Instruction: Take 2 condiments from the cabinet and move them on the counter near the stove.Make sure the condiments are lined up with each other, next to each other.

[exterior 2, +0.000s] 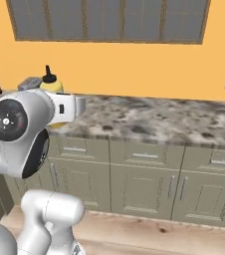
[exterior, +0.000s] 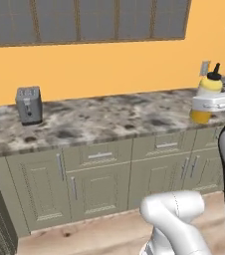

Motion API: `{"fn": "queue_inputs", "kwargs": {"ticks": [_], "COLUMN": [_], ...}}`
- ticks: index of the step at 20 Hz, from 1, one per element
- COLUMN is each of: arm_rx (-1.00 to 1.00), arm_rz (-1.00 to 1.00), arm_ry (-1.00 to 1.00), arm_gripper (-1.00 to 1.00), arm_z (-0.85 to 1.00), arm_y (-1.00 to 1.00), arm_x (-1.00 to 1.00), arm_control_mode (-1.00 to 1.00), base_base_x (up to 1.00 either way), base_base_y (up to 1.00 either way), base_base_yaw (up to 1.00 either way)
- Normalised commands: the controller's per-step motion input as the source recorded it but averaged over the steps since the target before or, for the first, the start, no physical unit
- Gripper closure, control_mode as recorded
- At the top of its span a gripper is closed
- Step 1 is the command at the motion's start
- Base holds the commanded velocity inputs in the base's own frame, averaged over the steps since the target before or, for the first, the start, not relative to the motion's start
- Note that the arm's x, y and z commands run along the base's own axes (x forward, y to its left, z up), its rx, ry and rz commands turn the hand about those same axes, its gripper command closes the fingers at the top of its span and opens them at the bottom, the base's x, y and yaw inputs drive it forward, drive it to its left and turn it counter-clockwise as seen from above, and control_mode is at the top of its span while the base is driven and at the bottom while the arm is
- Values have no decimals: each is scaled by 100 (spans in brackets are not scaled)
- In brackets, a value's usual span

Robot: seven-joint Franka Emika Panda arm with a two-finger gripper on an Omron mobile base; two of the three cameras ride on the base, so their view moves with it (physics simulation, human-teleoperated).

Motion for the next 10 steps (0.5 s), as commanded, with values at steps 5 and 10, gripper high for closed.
{"fn": "queue_inputs", "kwargs": {"ticks": [5,10], "arm_rx": [0,0], "arm_rz": [0,0], "arm_ry": [0,0], "arm_gripper": [100,100], "arm_z": [0,0], "arm_y": [0,0], "arm_x": [0,0], "arm_control_mode": [100,100], "base_base_x": [100,99], "base_base_y": [28,-2], "base_base_yaw": [0,0]}}
